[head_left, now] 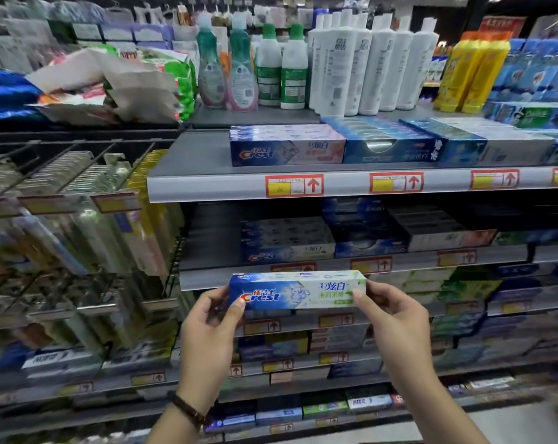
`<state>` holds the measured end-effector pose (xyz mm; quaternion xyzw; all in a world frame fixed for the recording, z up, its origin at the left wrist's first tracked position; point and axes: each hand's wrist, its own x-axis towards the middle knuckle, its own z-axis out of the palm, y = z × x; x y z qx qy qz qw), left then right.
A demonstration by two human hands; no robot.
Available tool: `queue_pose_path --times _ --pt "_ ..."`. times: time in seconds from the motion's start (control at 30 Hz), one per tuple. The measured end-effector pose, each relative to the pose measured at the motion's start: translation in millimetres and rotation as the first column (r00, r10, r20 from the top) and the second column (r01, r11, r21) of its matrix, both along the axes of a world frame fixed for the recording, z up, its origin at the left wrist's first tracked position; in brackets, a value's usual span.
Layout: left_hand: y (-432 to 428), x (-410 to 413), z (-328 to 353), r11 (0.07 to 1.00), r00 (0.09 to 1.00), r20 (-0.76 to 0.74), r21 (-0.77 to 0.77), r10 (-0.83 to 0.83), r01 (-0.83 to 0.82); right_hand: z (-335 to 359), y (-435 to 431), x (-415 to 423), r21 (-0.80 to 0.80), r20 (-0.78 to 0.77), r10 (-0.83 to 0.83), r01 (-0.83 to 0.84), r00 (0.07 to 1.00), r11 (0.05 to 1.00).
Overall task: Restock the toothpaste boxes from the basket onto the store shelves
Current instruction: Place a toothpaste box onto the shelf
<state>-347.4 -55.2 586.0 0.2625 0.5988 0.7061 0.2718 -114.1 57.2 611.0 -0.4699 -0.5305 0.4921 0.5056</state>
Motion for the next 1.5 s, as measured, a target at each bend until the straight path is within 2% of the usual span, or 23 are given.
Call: queue_pose_path --times 0.33,0.6,0.8,0.9,1.1,1.3,1.5 --pt "46 -19 15 0.995 0.978 -0.185 -0.020 0.096 -0.102 3 62 -18 0.064 0.076 0.073 -0.078 0.994 0.995" --pt "85 -30 26 0.973 0.904 -0.389 -0.062 0.180 -0.221 16 110 -31 0.181 0.322 0.061 -0.124 0.945 0.976" --pt "116 -53 35 0.949 0.837 -0.512 -0.122 0.191 -0.291 28 137 -50 0.147 0.429 0.054 -0.129 0.901 0.981" --pt "126 -63 37 0.915 0.789 -0.583 -0.182 0.194 -0.359 36 147 -56 0.073 0.484 0.079 -0.130 0.871 0.989" --pt "142 -68 51 0.879 0.872 -0.454 -0.320 0.185 -0.354 53 157 -69 -0.036 0.470 0.099 -0.093 0.877 0.995" --pt "147 -61 56 0.925 0.938 -0.336 -0.326 0.080 -0.196 56 163 -82 -0.133 0.453 0.138 -0.086 0.881 0.987" --pt "150 -61 58 0.930 0.961 -0.271 -0.337 0.052 -0.145 51 167 -89 -0.227 0.427 0.169 -0.076 0.888 0.971"
